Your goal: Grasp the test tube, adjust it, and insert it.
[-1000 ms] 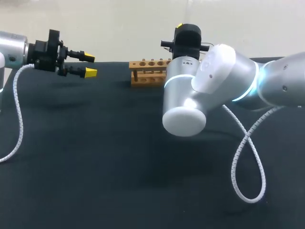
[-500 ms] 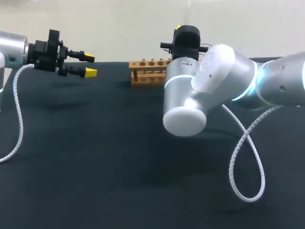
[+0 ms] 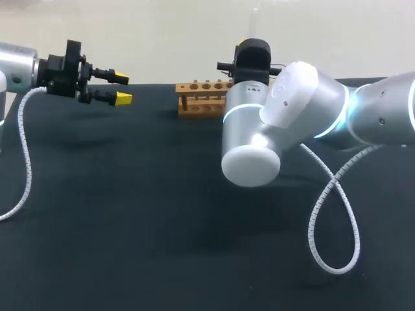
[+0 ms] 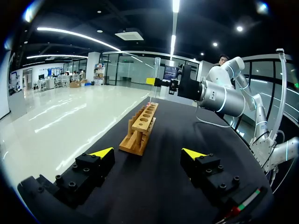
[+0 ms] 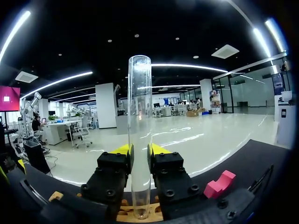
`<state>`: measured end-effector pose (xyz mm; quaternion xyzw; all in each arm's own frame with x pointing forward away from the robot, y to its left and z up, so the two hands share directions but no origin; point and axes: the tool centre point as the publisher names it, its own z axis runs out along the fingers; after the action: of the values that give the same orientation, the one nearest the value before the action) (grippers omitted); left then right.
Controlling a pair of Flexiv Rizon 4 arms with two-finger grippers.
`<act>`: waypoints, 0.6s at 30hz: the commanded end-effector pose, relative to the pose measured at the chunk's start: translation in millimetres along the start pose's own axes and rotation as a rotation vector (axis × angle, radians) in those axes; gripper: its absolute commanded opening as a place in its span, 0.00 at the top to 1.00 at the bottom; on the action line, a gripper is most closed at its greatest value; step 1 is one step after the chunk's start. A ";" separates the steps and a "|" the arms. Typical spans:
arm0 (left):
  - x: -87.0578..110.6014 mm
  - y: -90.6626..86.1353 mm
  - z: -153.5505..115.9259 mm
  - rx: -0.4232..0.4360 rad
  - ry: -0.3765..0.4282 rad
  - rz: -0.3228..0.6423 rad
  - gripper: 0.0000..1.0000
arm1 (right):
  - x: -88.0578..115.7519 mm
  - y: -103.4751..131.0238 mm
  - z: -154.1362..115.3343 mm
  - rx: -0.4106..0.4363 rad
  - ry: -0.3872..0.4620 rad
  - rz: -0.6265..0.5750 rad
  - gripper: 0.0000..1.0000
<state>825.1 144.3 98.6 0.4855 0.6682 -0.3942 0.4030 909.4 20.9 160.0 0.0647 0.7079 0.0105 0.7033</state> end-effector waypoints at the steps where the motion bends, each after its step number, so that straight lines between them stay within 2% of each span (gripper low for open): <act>1: 1.2 1.3 -0.2 0.003 -0.003 0.003 0.00 | 5.1 1.1 3.3 -0.002 0.008 -0.001 1.00; 18: 1.2 1.3 -0.2 0.003 -0.003 0.003 0.00 | 27.6 2.2 2.8 0.001 0.043 -0.004 1.00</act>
<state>825.1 144.3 98.6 0.4855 0.6682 -0.3942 0.4030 910.4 24.7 134.7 0.0634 0.7232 0.0103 0.6876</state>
